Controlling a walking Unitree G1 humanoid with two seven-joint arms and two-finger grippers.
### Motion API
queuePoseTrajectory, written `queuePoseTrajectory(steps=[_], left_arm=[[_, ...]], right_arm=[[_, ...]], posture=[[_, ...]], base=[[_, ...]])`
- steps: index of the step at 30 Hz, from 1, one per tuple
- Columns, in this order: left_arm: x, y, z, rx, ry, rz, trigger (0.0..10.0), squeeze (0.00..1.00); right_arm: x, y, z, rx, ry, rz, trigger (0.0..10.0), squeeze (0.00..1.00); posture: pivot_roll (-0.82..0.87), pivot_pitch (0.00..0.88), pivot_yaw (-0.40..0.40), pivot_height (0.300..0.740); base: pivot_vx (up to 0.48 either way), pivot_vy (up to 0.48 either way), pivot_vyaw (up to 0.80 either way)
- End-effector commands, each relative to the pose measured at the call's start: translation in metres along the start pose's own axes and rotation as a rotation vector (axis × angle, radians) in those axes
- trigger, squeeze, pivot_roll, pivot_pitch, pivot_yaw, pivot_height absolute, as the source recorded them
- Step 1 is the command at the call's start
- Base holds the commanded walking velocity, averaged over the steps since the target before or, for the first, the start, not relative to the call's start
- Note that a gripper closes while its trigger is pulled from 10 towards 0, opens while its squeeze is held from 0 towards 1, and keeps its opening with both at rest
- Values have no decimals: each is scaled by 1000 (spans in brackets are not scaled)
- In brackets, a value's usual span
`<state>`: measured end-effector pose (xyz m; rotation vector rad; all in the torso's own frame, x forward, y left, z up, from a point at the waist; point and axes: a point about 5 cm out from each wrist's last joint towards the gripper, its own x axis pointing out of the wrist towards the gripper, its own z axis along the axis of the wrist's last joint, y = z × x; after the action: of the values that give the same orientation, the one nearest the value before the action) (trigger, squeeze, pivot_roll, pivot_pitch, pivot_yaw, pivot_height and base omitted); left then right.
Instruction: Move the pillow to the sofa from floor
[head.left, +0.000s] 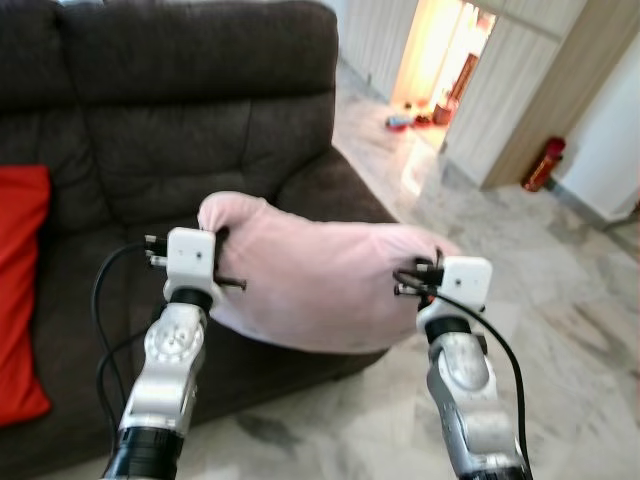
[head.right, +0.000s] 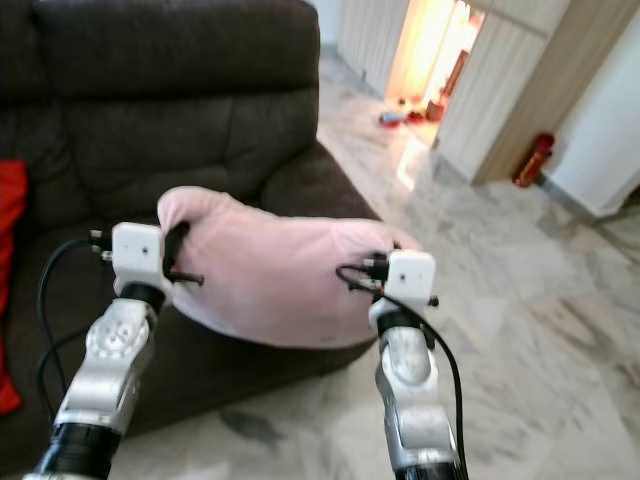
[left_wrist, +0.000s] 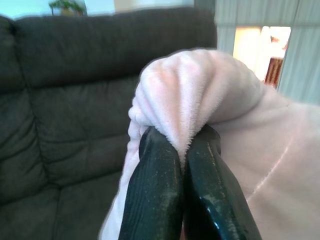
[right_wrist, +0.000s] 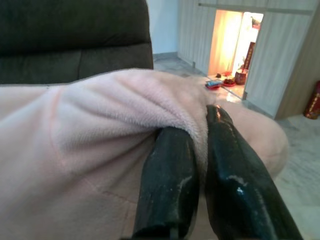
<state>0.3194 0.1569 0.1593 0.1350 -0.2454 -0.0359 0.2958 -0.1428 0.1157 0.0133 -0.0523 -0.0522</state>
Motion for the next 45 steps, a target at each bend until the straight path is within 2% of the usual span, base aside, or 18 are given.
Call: queuePoseTrajectory(steps=[1, 13, 17, 21, 25, 33, 45], left_arm=[[0, 1, 9, -2, -51, -3, 10000, 0], [1, 2, 11, 5, -50, 6, 10000, 0], [1, 3, 11, 13, -50, 6, 10000, 0], [1, 3, 12, 15, -50, 12, 10000, 0], [1, 3, 12, 18, -55, 16, 10000, 0], [2, 5, 13, 19, -59, 25, 10000, 0], [3, 5, 15, 17, -64, 27, 10000, 0]], right_arm=[[2, 1, 12, 15, -61, -2, 10000, 0], [1, 7, 14, 6, -85, 53, 10000, 0], [1, 8, 14, 4, -79, 57, 10000, 0], [1, 8, 13, 16, -77, 69, 10000, 0], [-1, 14, 16, -13, -98, 112, 10000, 0], [-2, 17, 17, 4, -106, 139, 10000, 0], [1, 12, 17, 18, -103, 123, 10000, 0]], posture=[[58, 0, -78, 740], [59, 0, -75, 740], [59, 0, -75, 740], [59, 0, -77, 740], [59, 0, -77, 740], [60, 0, -79, 740], [63, 0, -80, 740]], base=[[0, 0, 0], [42, 0, 116], [279, 0, 800], [318, 0, 0], [345, 0, 800], [346, 0, 795], [347, 0, 0]])
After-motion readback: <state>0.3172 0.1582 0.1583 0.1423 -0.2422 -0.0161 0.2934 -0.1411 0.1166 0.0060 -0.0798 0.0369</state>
